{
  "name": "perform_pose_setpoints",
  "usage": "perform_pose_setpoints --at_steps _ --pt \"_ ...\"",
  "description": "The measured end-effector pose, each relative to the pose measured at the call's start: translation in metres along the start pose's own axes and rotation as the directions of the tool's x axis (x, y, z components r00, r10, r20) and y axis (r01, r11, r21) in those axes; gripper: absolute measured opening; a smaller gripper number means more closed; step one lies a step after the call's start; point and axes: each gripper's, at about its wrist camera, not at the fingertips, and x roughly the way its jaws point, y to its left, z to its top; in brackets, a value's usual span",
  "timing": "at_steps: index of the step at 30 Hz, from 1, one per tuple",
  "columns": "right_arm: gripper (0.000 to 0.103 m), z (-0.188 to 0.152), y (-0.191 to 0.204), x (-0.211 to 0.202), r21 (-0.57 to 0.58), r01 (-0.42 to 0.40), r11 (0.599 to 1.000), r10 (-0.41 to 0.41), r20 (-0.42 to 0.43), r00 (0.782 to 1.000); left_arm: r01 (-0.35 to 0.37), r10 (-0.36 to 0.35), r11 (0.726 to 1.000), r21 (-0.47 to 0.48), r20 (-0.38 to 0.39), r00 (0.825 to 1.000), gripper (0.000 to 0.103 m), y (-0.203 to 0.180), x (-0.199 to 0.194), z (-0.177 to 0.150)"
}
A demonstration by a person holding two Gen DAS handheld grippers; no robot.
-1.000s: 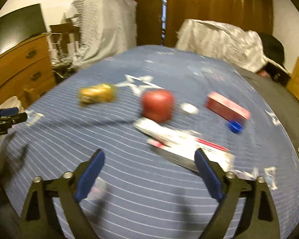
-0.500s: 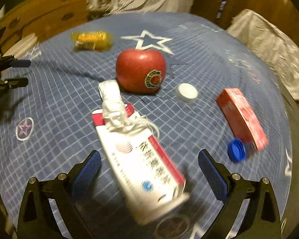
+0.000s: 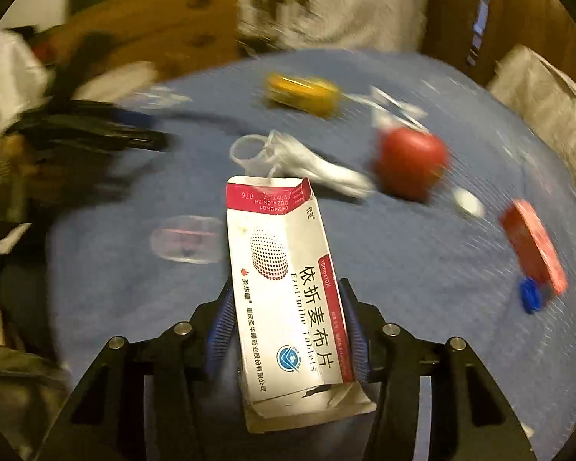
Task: Collect trash
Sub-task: 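Grasp the white ibuprofen box with the right tool while the left tool grasps the white mask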
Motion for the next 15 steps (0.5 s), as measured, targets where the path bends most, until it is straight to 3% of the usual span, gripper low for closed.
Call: perform_pose_setpoints --at_steps 4,8,12,15 --pt "0.053 -0.004 0.07 -0.013 -0.059 -0.047 0.997 0.049 0.045 0.998 0.008 -0.008 1.0 0.014 0.001 1.0 0.083 -0.003 -0.004 -0.004" --pt "0.053 -0.028 0.107 -0.02 -0.036 -0.009 0.999 0.011 0.051 0.999 0.038 -0.039 0.998 0.04 0.03 0.999 0.083 -0.01 -0.014 -0.002" --pt "0.053 -0.062 0.094 -0.043 0.174 0.114 0.978 -0.129 0.08 0.988 0.074 -0.083 0.984 0.16 0.05 0.995 0.083 -0.039 -0.016 0.004" --pt "0.053 -0.085 0.069 -0.067 0.363 0.221 0.905 -0.267 0.083 0.96 0.089 -0.116 0.952 0.293 0.075 0.991 0.083 -0.07 -0.012 0.014"
